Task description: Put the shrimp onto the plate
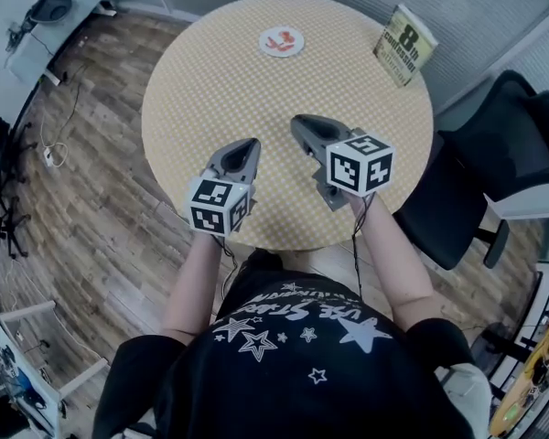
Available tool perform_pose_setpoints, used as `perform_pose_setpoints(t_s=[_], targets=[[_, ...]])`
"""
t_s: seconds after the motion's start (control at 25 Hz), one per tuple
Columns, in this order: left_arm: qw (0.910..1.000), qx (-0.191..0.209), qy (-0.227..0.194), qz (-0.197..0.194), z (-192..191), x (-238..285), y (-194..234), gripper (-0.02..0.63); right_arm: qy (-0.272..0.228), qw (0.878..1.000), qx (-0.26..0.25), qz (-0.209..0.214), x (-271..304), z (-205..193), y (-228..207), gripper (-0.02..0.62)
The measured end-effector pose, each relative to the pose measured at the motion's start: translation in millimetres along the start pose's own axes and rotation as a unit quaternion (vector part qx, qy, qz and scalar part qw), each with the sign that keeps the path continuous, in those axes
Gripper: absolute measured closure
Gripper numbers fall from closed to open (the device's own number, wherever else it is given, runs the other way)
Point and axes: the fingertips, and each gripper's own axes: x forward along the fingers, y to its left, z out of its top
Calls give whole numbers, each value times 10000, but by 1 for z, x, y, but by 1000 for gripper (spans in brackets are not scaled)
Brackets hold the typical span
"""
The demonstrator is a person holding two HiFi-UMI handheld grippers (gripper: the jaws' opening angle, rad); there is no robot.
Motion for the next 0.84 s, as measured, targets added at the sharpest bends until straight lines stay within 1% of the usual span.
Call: perform_pose_setpoints(t_s=[0.36, 0.56, 0.84], targets=[[9994, 125, -231, 205, 5, -37, -62, 600, -226, 9995, -129, 176, -66, -9, 25, 549], [9988, 188, -374, 269, 0, -67, -109, 600, -314, 9988, -185, 326, -113, -26, 46, 549], [9982, 216, -469, 302, -12, -106, -176, 600, -367, 9978, -236, 489, -180, -53, 79, 549]])
